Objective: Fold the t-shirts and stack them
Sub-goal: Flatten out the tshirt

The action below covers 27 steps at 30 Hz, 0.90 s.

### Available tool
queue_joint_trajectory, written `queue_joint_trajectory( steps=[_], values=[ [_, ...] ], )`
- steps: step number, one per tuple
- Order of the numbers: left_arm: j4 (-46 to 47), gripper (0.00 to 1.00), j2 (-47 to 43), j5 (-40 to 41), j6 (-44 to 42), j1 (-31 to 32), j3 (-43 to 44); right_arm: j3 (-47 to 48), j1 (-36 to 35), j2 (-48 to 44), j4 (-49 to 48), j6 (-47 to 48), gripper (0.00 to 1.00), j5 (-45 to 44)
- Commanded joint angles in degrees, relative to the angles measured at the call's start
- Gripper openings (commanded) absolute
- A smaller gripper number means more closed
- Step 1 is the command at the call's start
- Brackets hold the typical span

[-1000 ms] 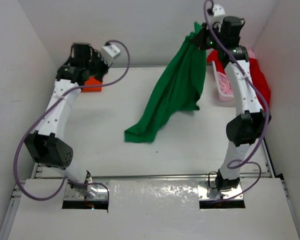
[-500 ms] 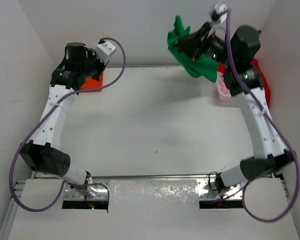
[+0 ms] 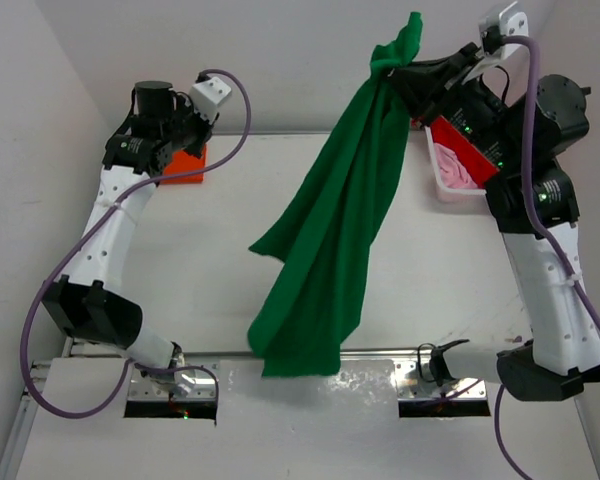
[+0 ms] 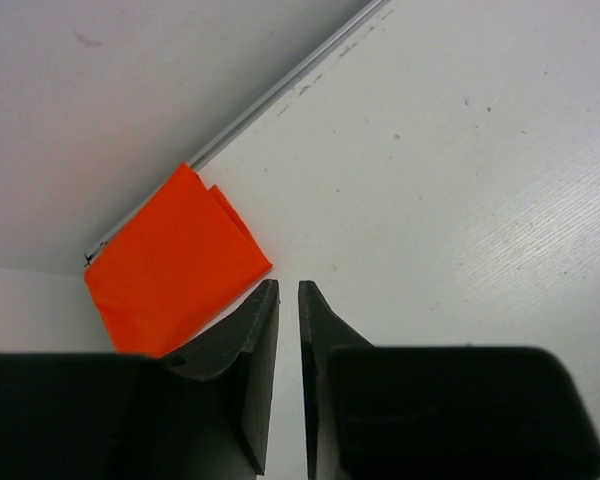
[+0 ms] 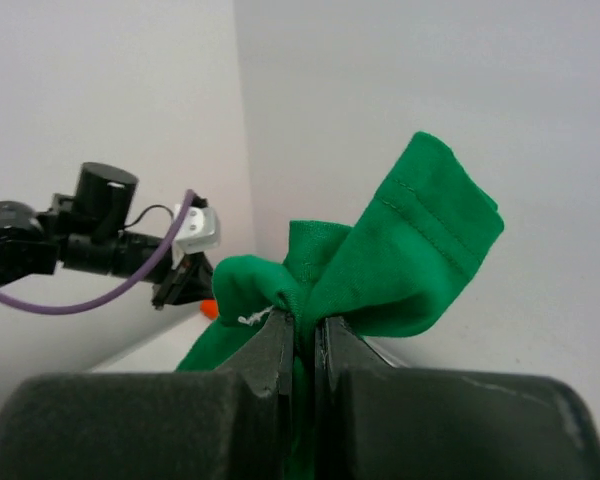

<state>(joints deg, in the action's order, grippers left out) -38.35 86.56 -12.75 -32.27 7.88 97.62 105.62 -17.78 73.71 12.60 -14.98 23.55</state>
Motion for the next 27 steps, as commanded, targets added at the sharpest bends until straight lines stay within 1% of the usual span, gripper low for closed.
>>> queue_joint_trajectory(
  steps=[1,3,4,5,7,8,10,11,12,13,14,15,16,17,18,19,20,21,22,23,24,26,27],
  values=[
    [1.6,0.13,0.7,1.2,0.5,-0.2,2.5,-4.1,-0.1,3.5,0.7,-1.4,0.00,-7.8],
    [1.2,0.19,1.1,1.8,-0.2,-0.3,2.7,-6.2,-0.4,5.2,0.6,-2.5,0.00,-10.2],
    [0.6,0.21,1.7,1.9,-0.6,-0.3,2.8,-8.0,-0.4,7.2,0.8,-3.2,0.00,-13.1],
    [0.6,0.26,2.0,2.3,-0.9,-0.4,2.9,-8.6,-0.5,8.5,0.8,-4.5,0.00,-13.9],
    [0.3,0.29,3.1,2.5,-1.3,-0.5,3.4,-9.0,-0.8,11.6,1.4,-5.4,0.00,-15.7],
    [0.0,0.31,3.6,2.6,-1.4,-0.5,3.4,-8.8,-0.8,15.5,2.9,-6.3,0.00,-18.4],
    [-0.8,0.34,5.4,3.2,-1.2,-0.6,4.5,-8.1,-0.9,19.9,4.4,-8.1,0.00,-21.3],
    [-1.3,0.37,6.1,3.2,-1.2,-0.6,5.7,-6.5,-0.9,24.9,6.5,-8.7,0.03,-23.6],
    [-1.8,0.38,7.4,3.1,-1.1,-0.6,6.3,-5.2,-0.9,27.8,8.3,-8.7,0.12,-26.0],
    [-3.1,0.40,8.1,2.8,-1.2,-0.6,7.0,-1.3,-0.9,30.8,10.1,-8.3,0.41,-27.3],
    [-3.8,0.41,8.6,2.5,-1.2,-0.3,7.9,1.3,-0.2,37.3,14.9,-7.3,0.52,-29.9],
    [-5.1,0.41,9.2,2.3,-1.2,-0.1,8.1,7.8,0.5,40.8,18.0,-6.8,0.75,-30.3],
    [-5.9,0.41,9.1,1.9,-1.4,1.0,7.9,11.4,1.4,44.2,21.0,-7.1,0.83,-29.8],
    [-6.8,0.41,8.8,0.5,-2.7,2.0,6.5,14.8,4.0,50.1,27.1,-8.4,0.92,-28.3],
    [-8.6,0.42,7.2,-0.6,-4.0,3.2,5.0,18.9,5.4,51.9,29.4,-9.4,0.99,-24.0],
    [-9.1,0.42,5.8,-1.0,-7.1,7.2,0.2,18.9,7.5,52.1,31.2,-10.0,0.99,-23.0],
    [-9.4,0.42,4.2,-0.4,-9.0,10.1,-2.9,17.3,8.1,50.4,30.9,-9.4,0.99,-22.4],
    [-10.7,0.42,0.5,0.4,-11.1,13.5,-6.5,14.6,8.6,48.0,29.5,-8.5,0.99,-23.5],
    [-11.7,0.42,-1.3,1.1,-13.4,22.1,-10.0,6.3,9.0,44.9,25.4,-7.1,0.99,-24.8],
    [-12.9,0.42,-3.8,2.8,-16.0,27.1,-16.7,1.6,10.1,41.6,23.3,-6.7,0.99,-25.2],
    [-14.1,0.42,-4.3,3.6,-16.2,36.8,-19.7,-6.4,10.8,35.7,20.4,-6.6,0.98,-25.1],
    [-14.5,0.44,-3.1,4.1,-14.4,44.8,-25.6,-12.8,12.5,30.9,19.3,-5.9,0.97,-24.3],
    [-13.9,0.44,-2.0,3.6,-13.8,48.2,-27.1,-18.6,12.9,27.0,18.9,-5.2,0.96,-23.8]
  ],
)
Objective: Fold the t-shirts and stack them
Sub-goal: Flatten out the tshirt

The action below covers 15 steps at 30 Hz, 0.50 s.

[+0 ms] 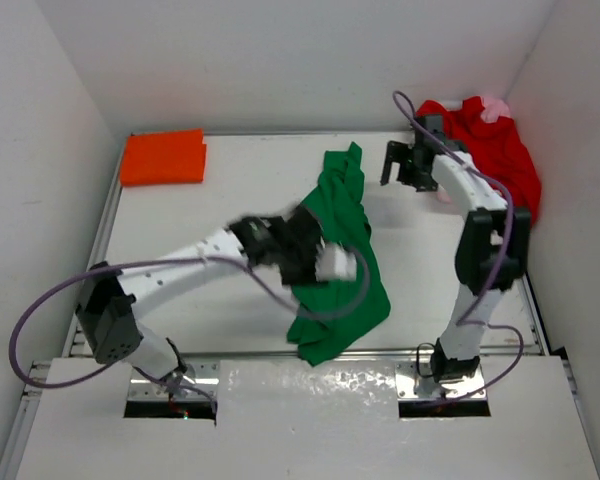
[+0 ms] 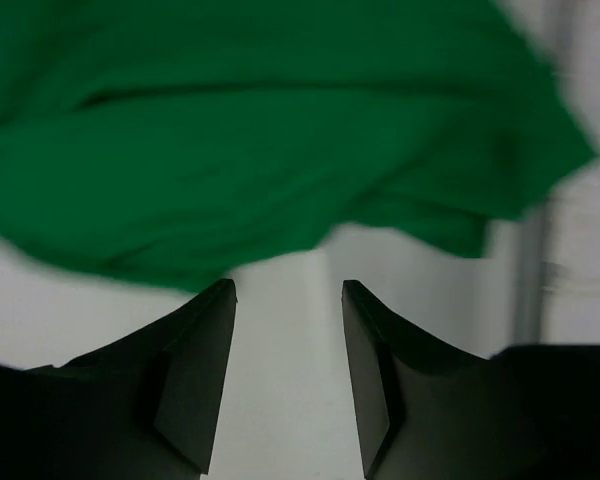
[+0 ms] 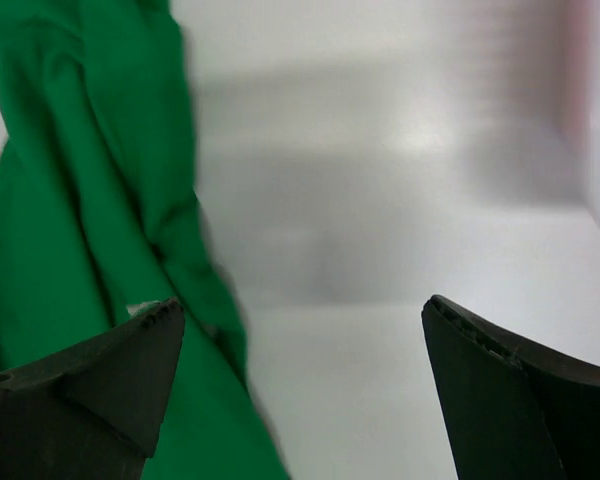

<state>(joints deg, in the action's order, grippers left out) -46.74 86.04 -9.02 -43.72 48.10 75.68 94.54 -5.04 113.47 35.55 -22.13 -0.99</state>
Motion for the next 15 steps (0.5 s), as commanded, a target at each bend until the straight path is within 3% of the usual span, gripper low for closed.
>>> queue_joint_trajectory(
  steps=[1,4,6,15],
  values=[
    [-4.6,0.46,-0.3,-0.5,-1.9,13.7,-6.1,-10.1,0.3,-14.6,-5.0,2.4,0.96,0.6],
    [-1.7,0.49,5.4,-0.7,-1.1,22.7,-7.9,-21.0,0.4,-21.6,-8.2,3.5,0.96,2.3],
    [-0.3,0.52,9.5,-2.0,-1.5,25.1,-7.6,-27.5,0.4,-26.2,-10.2,3.0,0.95,2.6],
    [10.9,0.55,16.1,1.4,-3.7,26.5,-12.1,-42.1,0.3,-34.6,-13.1,1.3,0.93,4.5]
  ],
)
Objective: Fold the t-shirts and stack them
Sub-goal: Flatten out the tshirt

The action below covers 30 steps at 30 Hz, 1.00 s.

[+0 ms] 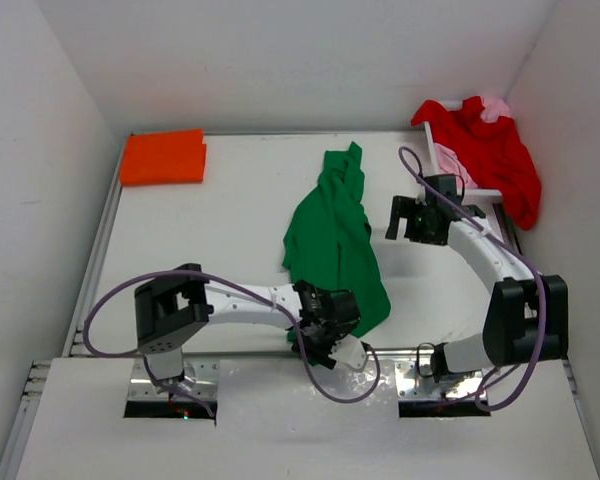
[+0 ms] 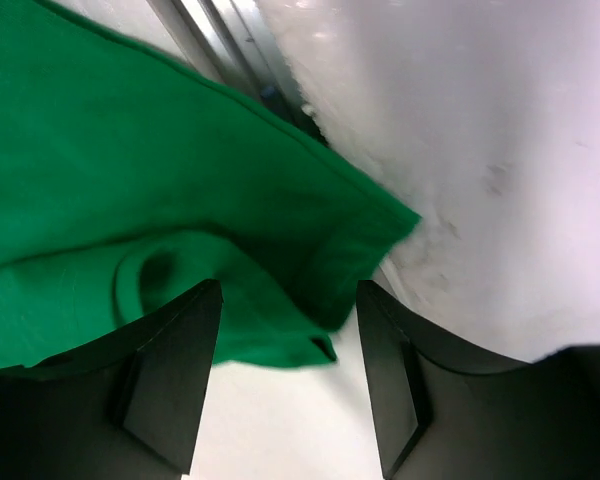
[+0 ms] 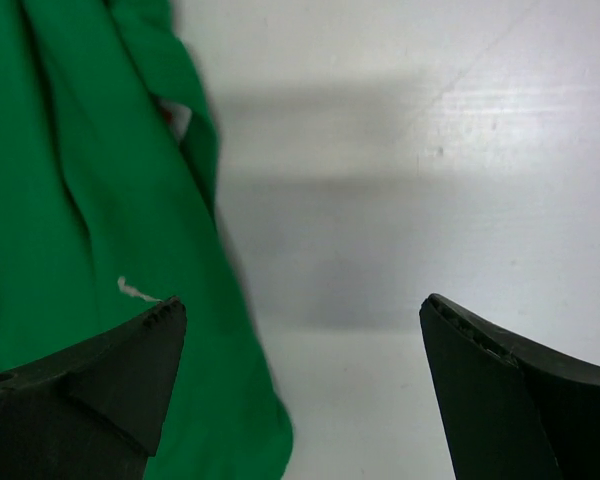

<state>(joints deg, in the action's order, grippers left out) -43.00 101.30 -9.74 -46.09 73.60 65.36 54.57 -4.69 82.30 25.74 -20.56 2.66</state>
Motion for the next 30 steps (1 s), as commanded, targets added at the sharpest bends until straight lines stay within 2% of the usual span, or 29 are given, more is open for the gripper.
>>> queue_joint_trajectory(
  steps=[1,3,5,7,11,14,16,18,21,24,26,28,30],
  values=[
    [9.2,0.55,2.2,5.8,-0.5,1.0,-3.2,-2.7,-0.1,-4.0,-3.8,-0.3,0.93,0.9],
    [12.5,0.54,3.7,8.5,-0.5,-0.4,-3.4,-3.9,-0.1,-5.0,-4.0,-0.2,0.93,1.3],
    [12.9,0.54,4.8,7.0,-0.7,-3.2,-2.3,-4.2,-0.1,-5.5,-3.9,-0.1,0.93,1.8],
    [12.9,0.53,5.2,6.0,-1.3,-9.5,-1.6,-4.2,-0.1,-5.6,-4.0,0.1,0.93,2.3],
    [14.1,0.53,5.1,9.5,-3.9,-21.4,-1.6,-4.7,-0.1,-5.4,-5.3,-0.1,0.93,2.7],
    [15.3,0.53,2.6,11.7,-6.2,-25.6,-1.6,-4.6,-0.1,-4.6,-5.5,0.0,0.93,2.9],
    [16.4,0.54,0.8,14.8,-7.9,-26.9,-1.4,-4.4,-0.1,-4.0,-5.3,0.2,0.93,3.0],
    [13.6,0.54,-0.5,14.5,-8.4,-27.5,0.4,-4.6,0.0,-4.0,-5.4,0.4,0.93,3.0],
    [7.4,0.55,-4.2,8.1,-9.0,-26.9,1.3,-4.9,-0.1,-4.2,-4.8,1.3,0.93,2.7],
    [-0.5,0.60,-11.5,4.5,-10.0,-26.4,4.2,-5.2,-0.1,-4.6,-4.2,1.9,0.94,2.4],
    [-6.8,0.61,-12.9,4.4,-10.0,-26.5,5.5,-5.3,-0.1,-4.8,-4.7,1.7,0.94,2.2],
    [-9.0,0.61,-15.1,3.5,-9.5,-26.2,3.7,-5.6,0.0,-4.8,-5.3,1.2,0.94,2.3],
    [-6.4,0.62,-16.2,2.9,-5.8,-23.6,-3.1,-5.8,-0.1,-4.6,-6.4,0.5,0.93,2.5]
  ],
)
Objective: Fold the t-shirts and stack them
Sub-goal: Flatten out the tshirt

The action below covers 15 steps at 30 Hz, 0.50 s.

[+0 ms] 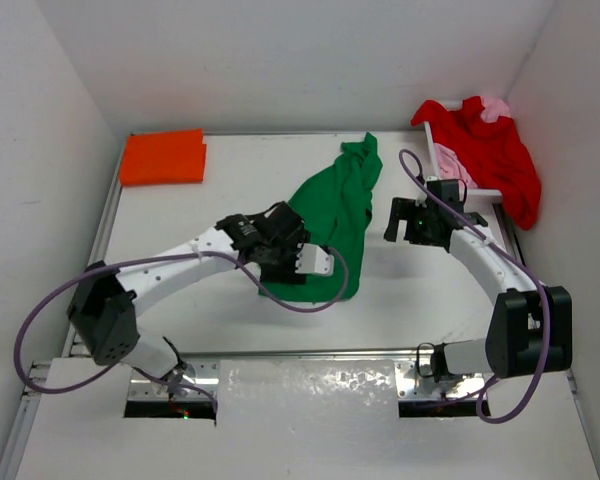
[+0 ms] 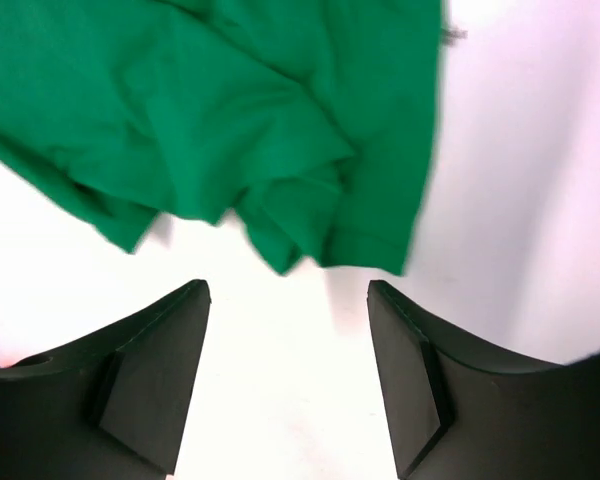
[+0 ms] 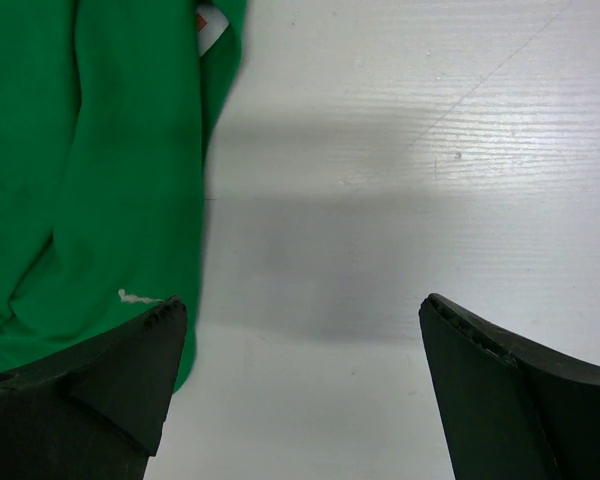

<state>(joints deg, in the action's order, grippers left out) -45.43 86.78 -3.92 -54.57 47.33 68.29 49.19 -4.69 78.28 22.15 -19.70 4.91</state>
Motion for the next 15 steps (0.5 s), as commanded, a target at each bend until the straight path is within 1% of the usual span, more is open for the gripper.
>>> queue_joint_trajectory(
  steps=[1,2,3,4,5,8,11,13,15],
  values=[
    [-1.9,0.62,-1.6,-2.0,4.4,2.7,-6.1,-0.4,-0.1,-0.6,-2.8,-0.5,0.93,0.2],
    [0.1,0.63,-1.4,-0.6,6.0,4.7,-10.2,-0.2,-0.1,-0.3,-2.8,-0.6,0.94,0.3],
    [2.2,0.62,-0.2,2.2,7.6,5.4,-11.8,-0.1,-0.1,-0.1,-2.8,-0.8,0.94,0.4],
    [5.2,0.62,0.6,3.2,7.8,5.7,-13.2,0.0,-0.1,-0.1,-2.7,-0.9,0.94,0.5],
    [6.9,0.62,1.6,6.0,8.2,5.6,-15.4,0.0,0.0,0.0,-2.6,-0.9,0.94,0.5],
    [12.7,0.62,2.5,8.9,7.5,4.9,-19.3,0.0,-0.1,-0.2,-2.0,-0.8,0.94,0.5],
    [17.7,0.62,4.1,11.8,7.3,4.5,-21.2,-0.4,-0.1,-0.7,-1.7,-0.3,0.94,0.3],
    [20.5,0.62,5.8,15.9,9.3,4.3,-20.4,-0.9,-0.1,-0.9,-1.6,-0.2,0.94,0.3],
    [20.5,0.62,6.3,16.4,11.2,4.3,-19.5,-1.4,-0.1,-1.4,-1.6,-0.2,0.94,0.2]
  ],
)
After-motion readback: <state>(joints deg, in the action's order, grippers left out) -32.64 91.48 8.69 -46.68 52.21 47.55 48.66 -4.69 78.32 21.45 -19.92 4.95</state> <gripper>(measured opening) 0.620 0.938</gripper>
